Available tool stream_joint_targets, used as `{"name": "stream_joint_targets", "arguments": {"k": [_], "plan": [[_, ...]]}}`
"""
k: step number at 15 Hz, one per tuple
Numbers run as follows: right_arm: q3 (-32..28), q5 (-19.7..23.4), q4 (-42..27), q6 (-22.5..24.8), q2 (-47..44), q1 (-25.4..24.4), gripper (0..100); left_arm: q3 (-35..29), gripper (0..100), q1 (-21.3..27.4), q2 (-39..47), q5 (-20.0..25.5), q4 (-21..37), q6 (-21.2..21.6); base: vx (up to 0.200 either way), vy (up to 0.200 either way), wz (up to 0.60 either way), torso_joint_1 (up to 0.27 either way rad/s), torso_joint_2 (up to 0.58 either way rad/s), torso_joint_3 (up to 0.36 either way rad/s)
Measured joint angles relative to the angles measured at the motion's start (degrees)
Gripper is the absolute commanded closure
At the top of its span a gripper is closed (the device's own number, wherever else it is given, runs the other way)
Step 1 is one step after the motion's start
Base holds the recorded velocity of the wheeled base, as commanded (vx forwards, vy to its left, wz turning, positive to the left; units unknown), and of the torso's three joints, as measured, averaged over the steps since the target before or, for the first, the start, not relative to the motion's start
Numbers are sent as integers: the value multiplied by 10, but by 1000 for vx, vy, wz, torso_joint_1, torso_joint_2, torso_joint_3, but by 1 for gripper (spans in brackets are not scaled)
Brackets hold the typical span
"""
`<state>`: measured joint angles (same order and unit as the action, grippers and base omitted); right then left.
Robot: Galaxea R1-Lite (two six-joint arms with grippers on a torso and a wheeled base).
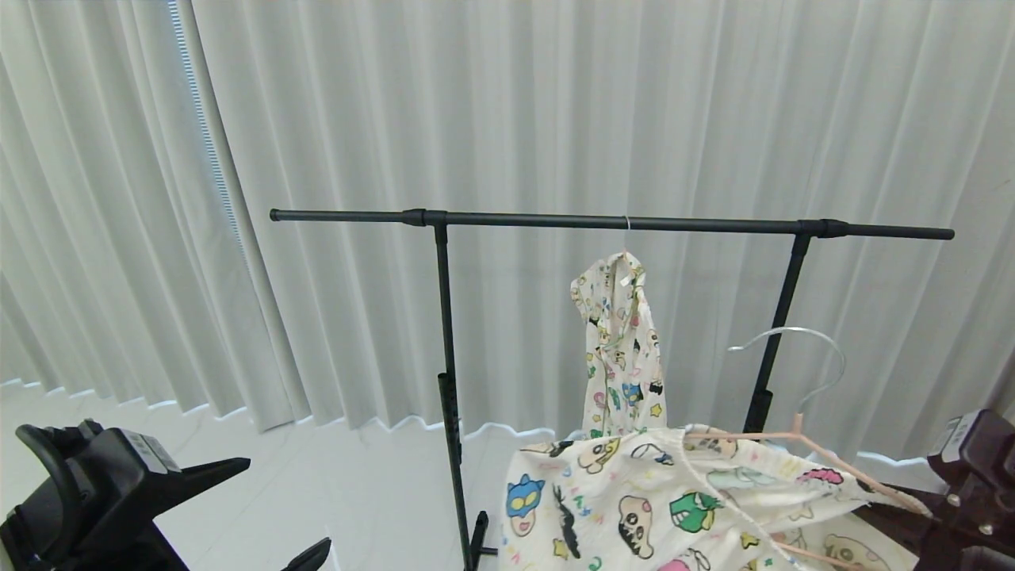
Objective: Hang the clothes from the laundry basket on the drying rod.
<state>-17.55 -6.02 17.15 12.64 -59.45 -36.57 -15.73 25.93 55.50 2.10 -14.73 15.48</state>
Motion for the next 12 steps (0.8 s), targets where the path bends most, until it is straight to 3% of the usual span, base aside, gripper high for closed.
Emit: {"name": "stream_joint_targets", "arguments": {"k": [5,8,12], "plan": [[-10,-2,-146,0,81,232,100,-20,0,-8,26,-26,-5,4,0,0,0,0,0,0],[-28,-4,-202,1,100,370,100,-24,0,-12,52,-36,-41,4,0,0,0,0,0,0],[-36,-26,-209,2,99,411,100,-30,0,-13,79,-70,-55,7,0,0,0,0,0,0]]}}
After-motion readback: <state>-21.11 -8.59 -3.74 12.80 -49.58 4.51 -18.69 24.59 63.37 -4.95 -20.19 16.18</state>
